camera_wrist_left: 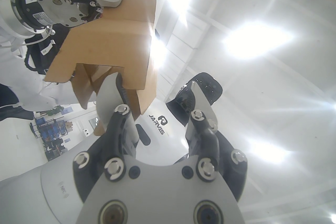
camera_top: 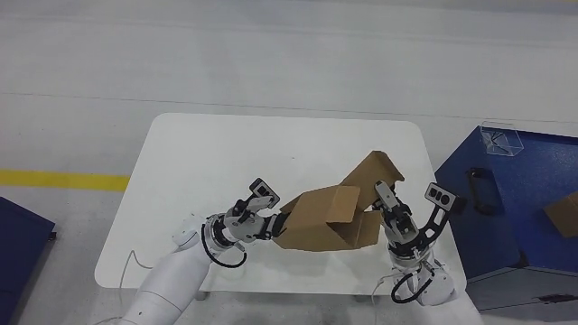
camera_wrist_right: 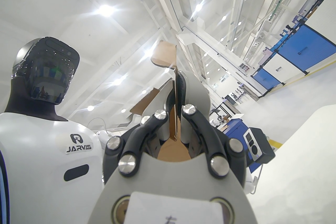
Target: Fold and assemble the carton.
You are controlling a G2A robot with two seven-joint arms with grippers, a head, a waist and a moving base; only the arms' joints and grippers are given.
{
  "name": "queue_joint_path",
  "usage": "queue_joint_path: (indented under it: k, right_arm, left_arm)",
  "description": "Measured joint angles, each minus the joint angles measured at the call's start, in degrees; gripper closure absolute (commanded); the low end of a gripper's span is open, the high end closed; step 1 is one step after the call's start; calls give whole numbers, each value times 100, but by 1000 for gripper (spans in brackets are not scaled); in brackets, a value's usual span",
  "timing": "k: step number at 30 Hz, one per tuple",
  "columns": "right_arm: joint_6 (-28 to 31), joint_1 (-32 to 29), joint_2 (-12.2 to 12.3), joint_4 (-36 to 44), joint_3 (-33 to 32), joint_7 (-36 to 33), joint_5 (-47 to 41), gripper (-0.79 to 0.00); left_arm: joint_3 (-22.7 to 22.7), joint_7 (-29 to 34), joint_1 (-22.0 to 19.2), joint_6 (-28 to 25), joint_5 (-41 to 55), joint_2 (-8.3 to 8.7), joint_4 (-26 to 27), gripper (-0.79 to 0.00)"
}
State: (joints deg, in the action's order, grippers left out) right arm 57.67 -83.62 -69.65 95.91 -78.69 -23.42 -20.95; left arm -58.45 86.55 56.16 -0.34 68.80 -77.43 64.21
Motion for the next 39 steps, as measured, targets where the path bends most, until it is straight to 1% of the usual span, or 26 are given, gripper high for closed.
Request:
queue_joint_path:
  k: [11, 18, 31, 39]
  right_arm:
    - [-9, 5, -18, -28, 44, 87, 133, 0]
    - [-50, 44, -39, -94, 87, 174, 363, 0]
    - [10, 77, -76, -182, 34, 493, 722, 0]
    - [34, 55, -85, -187, 31, 540, 933, 0]
  left_arm:
    - [-96, 50, 32, 17, 1, -17, -7, -308]
    - [-207, 97, 65, 48, -17, -7, 63, -311]
    - [-221, 66, 85, 141, -82, -30, 58, -369]
    - [-240, 103, 102, 60, -81, -53, 103, -376]
